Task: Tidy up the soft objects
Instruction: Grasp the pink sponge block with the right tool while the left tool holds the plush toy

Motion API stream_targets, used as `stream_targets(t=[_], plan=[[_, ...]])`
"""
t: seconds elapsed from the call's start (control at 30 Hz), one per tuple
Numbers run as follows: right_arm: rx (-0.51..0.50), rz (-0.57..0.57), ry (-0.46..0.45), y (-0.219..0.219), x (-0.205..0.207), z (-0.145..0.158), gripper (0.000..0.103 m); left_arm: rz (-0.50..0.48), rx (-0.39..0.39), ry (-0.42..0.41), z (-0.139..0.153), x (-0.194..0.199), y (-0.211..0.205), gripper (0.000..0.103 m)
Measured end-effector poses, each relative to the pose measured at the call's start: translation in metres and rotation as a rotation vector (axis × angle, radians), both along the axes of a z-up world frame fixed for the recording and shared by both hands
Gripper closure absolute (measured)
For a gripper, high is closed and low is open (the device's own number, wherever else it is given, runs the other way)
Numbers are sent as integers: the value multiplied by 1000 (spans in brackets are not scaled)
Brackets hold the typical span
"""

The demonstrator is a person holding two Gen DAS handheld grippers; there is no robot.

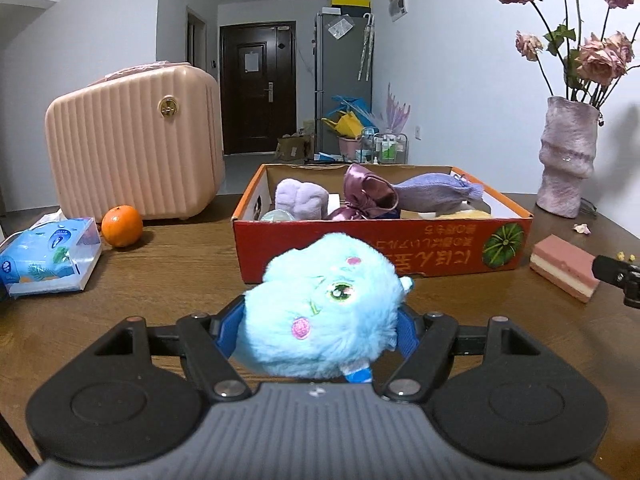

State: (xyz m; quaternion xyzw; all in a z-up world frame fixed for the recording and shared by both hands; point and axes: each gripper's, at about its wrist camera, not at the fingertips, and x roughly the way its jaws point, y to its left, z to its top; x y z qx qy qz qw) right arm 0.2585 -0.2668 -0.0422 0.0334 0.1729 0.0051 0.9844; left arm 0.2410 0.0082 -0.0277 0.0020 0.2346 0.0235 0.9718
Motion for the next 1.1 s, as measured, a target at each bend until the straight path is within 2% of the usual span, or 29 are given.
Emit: stream_targets(t=[0.07, 0.17, 0.23, 0.33, 0.7, 1.1], plan=[[5, 3, 0, -1, 0, 1, 0, 0, -2, 0, 0, -2, -1, 30], [85, 34, 0, -11, 0, 5, 0, 3, -6, -4, 1, -5, -1, 30], [91, 56, -15, -17, 1, 4, 0, 5, -9, -7, 2, -6, 0, 30], [31, 33, 0, -22, 8, 4, 0, 6, -5, -7, 1, -6, -1, 30], [-101, 106, 123, -47, 55, -11, 0, 11, 10, -5, -2, -5, -2, 30], [-133, 144, 234, -55, 101, -27, 1, 13, 11, 8, -5, -2, -2, 30]])
